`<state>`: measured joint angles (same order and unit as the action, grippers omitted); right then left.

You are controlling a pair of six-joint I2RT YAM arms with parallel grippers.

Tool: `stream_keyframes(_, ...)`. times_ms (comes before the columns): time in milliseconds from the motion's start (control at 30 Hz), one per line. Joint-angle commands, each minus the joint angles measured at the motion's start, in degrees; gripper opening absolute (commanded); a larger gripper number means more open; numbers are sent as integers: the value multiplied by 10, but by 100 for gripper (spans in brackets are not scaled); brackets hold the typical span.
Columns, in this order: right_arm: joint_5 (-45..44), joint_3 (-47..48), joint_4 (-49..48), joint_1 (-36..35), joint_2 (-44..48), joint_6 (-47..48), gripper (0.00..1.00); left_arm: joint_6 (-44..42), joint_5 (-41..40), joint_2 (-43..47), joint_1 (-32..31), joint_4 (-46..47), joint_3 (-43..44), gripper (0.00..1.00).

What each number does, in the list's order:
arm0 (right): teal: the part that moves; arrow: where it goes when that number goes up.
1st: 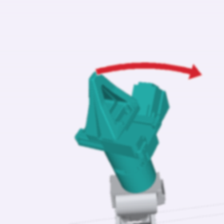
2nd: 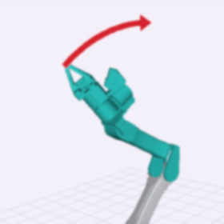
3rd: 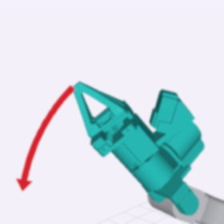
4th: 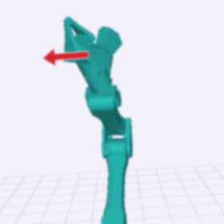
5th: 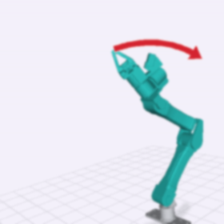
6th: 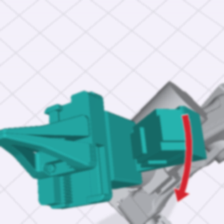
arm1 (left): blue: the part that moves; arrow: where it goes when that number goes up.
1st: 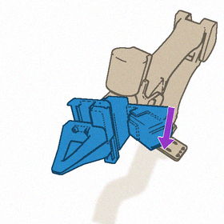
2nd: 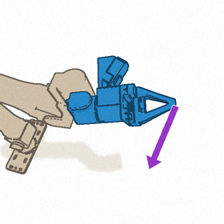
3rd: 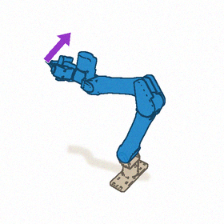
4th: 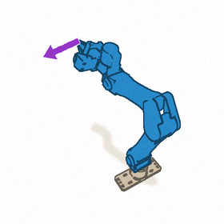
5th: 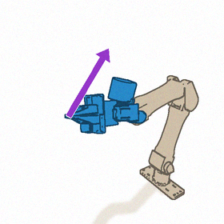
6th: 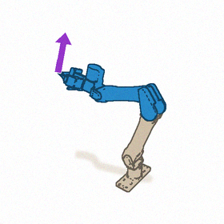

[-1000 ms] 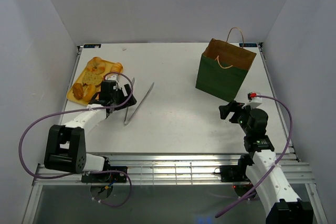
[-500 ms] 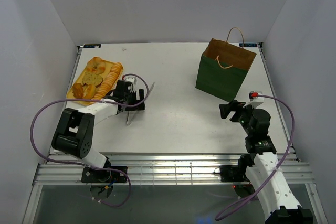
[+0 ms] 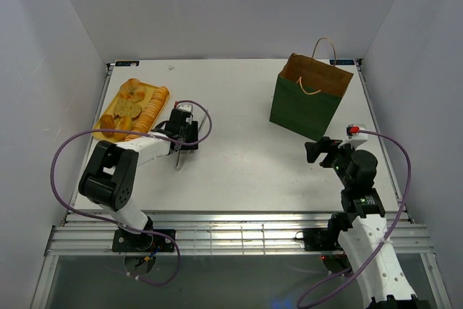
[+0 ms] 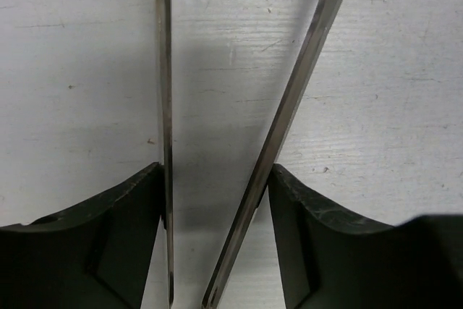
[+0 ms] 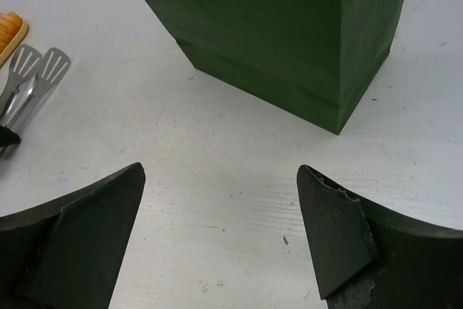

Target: Place the fake bread into the paper bag

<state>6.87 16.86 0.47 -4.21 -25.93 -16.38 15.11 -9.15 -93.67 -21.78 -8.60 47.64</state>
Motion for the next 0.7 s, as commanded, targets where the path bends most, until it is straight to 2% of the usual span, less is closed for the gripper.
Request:
stream_keyframes(0, -9, 41, 19, 0, 4, 7, 92, 11, -6, 14, -2, -34, -8, 67)
stream_keyframes(133, -15, 88, 44, 0, -4, 7, 92, 5, -1, 50, -2, -44, -4, 58)
stream_keyframes(233, -25, 120, 66, 0, -16, 7, 92, 8, 25, 70, -2, -66, 11, 58)
stream_keyframes(333, -52, 184, 94, 0, -46, 9, 91, 17, 62, 111, -2, -70, 11, 60)
stream_keyframes(367, -58, 231, 103, 0, -61, 13, 91, 19, 72, 120, -1, -73, 12, 60)
stream_keyframes(433, -69, 287, 141, 0, -125, 29, 90, 22, 112, 147, -1, -83, 15, 60)
stream_keyframes(600, -143, 515, 276, 1, -303, 52, 90, 40, 169, 195, 2, -100, 25, 61)
stream_keyframes(667, -160, 569, 306, 2, -341, 57, 90, 45, 194, 217, 4, -106, 26, 61)
